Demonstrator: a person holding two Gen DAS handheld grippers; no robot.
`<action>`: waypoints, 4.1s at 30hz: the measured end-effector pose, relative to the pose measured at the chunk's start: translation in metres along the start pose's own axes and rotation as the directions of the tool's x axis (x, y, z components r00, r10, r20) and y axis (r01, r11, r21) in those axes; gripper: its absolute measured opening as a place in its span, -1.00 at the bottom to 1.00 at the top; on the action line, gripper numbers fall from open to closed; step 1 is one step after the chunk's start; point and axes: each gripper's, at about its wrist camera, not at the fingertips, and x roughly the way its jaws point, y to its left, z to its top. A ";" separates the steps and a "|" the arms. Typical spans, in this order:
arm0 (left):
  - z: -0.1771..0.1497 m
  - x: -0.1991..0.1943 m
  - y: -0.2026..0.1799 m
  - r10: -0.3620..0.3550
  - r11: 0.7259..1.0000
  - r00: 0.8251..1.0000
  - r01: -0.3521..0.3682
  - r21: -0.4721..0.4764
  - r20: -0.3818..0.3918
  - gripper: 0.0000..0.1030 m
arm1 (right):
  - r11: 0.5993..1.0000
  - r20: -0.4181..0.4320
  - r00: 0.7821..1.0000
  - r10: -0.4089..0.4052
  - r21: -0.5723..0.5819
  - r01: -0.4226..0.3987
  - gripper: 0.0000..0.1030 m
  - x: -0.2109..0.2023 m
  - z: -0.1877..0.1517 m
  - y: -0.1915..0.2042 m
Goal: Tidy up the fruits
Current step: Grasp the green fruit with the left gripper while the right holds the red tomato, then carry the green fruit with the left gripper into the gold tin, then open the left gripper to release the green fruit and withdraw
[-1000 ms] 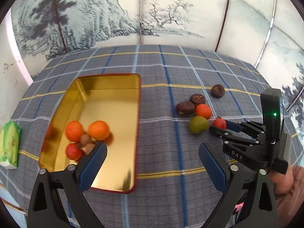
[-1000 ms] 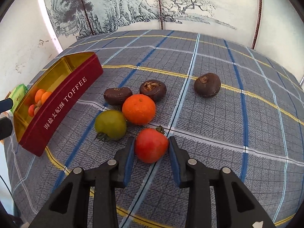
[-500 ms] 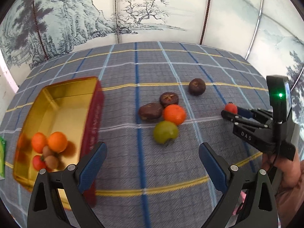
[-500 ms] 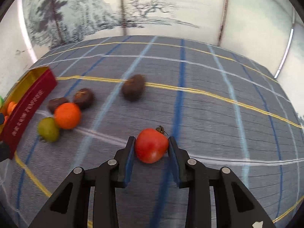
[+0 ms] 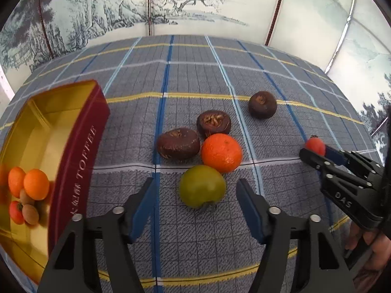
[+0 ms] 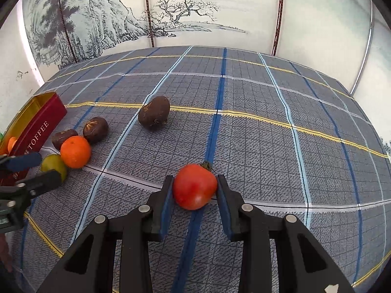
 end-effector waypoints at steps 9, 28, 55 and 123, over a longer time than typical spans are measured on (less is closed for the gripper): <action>-0.002 0.004 -0.001 -0.012 1.000 1.000 0.012 -0.006 -0.010 -0.23 | 1.000 0.001 1.000 0.002 0.000 -0.002 -0.37 -0.001 -0.001 -0.001; -0.010 -0.035 0.002 -0.024 1.000 1.000 0.024 0.000 0.014 -0.24 | 1.000 0.000 1.000 -0.002 -0.002 0.002 -0.38 0.000 -0.001 0.000; -0.016 -0.098 0.110 0.089 0.986 0.994 -0.078 -0.148 0.066 -0.24 | 1.000 0.000 1.000 -0.001 0.000 0.001 -0.38 -0.001 -0.001 0.000; -0.041 -0.102 0.171 0.260 0.951 0.965 -0.251 -0.180 0.030 0.58 | 1.000 -0.001 1.000 -0.018 0.000 0.018 -0.39 0.001 -0.002 0.002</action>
